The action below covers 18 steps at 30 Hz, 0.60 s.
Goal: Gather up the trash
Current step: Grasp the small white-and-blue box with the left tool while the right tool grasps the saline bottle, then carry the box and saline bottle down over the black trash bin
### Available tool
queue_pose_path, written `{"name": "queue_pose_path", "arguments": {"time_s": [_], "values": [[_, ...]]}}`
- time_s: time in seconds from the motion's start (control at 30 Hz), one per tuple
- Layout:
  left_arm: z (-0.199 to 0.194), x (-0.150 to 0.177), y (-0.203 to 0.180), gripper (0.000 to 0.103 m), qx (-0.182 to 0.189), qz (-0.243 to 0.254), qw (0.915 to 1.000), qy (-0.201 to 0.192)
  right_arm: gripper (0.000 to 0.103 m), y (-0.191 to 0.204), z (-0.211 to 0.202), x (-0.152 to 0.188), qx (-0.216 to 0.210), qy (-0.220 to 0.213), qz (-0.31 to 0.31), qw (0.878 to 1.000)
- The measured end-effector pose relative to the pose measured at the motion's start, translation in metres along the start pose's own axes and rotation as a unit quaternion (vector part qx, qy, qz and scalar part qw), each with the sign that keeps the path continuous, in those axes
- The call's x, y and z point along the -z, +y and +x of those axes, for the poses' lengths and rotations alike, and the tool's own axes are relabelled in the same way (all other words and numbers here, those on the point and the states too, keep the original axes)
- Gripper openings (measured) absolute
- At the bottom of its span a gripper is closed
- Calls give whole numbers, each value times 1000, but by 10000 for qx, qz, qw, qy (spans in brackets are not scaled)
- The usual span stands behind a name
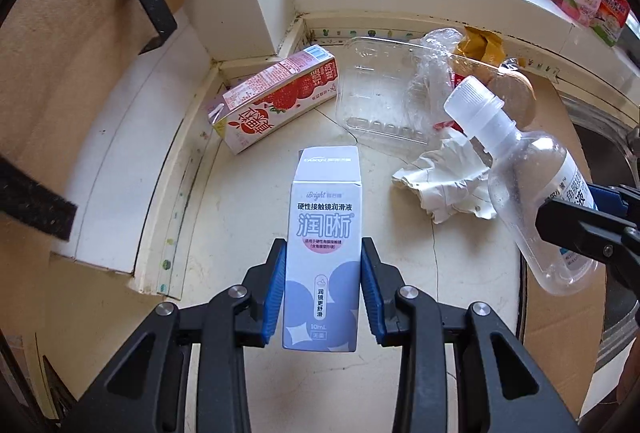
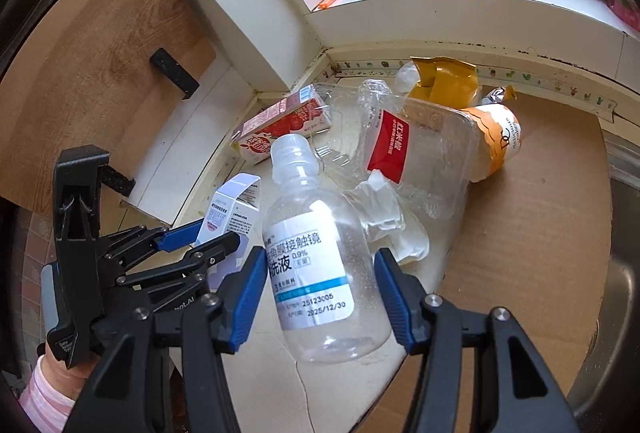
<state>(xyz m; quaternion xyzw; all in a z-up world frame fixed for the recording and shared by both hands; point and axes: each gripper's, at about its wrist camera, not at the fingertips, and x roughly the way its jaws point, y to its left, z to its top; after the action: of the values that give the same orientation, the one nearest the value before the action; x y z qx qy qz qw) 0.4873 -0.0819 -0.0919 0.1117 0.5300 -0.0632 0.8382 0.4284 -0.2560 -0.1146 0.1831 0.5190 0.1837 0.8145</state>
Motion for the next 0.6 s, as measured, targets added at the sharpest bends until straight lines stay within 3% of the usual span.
{"name": "queue_pose_path", "arguments": {"time_s": [0.27,0.6], "values": [[-78,67,1,33,69,183,9991,-388,55,38,-51,49,-16,-389,120,9992],[-154,170,22,33,201,264,9962,-811,55,99,-109,150,-29,-770,291,9966]]}}
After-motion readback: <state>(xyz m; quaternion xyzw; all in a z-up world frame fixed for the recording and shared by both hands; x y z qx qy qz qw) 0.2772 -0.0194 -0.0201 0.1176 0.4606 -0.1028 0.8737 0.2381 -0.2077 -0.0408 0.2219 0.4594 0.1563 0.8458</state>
